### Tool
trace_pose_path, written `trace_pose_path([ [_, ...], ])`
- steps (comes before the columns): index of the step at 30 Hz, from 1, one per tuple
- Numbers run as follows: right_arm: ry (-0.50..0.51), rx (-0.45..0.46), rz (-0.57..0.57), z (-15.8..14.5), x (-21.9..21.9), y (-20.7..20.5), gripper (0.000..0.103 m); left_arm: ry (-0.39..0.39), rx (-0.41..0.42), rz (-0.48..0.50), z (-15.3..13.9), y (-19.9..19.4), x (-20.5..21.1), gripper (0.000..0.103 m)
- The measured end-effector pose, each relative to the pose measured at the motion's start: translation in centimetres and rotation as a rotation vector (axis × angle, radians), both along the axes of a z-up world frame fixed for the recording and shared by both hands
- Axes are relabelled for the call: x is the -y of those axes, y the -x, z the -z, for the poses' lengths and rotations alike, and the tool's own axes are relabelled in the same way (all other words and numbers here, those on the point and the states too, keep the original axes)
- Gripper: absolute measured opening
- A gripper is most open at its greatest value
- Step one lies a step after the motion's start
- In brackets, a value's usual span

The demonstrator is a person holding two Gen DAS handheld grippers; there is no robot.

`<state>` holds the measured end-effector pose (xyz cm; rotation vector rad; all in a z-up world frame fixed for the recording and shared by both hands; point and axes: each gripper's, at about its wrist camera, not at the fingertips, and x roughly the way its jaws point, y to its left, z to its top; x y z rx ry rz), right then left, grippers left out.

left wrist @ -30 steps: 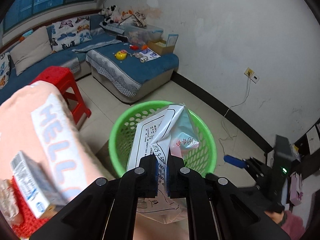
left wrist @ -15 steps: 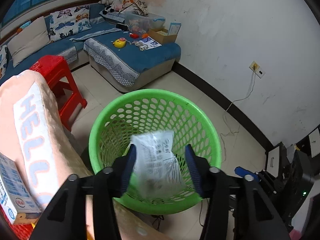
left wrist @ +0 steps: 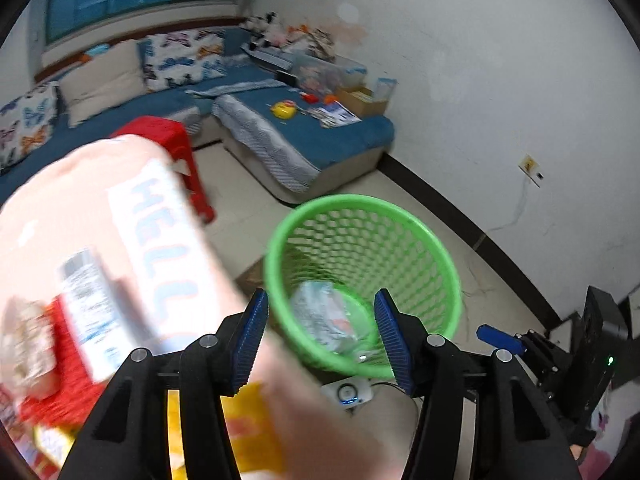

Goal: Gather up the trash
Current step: 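Grasp the red plastic cup with the left tool while the right tool grasps the yellow snack wrapper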

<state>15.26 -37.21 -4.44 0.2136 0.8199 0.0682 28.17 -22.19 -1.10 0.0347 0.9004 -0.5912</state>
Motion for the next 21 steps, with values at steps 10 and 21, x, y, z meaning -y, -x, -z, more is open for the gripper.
trace_pose_path([
  [10,-0.001,0.020,-0.175,-1.6,-7.6,-2.1,0.079,-0.004,0.043,-0.194,-2.1,1.8,-11.4,0.057],
  [21,0.000,-0.022,-0.313,-0.5,-15.3,-4.7,0.079,-0.007,0.066,-0.340,-3.1,3.1,-20.5,0.058],
])
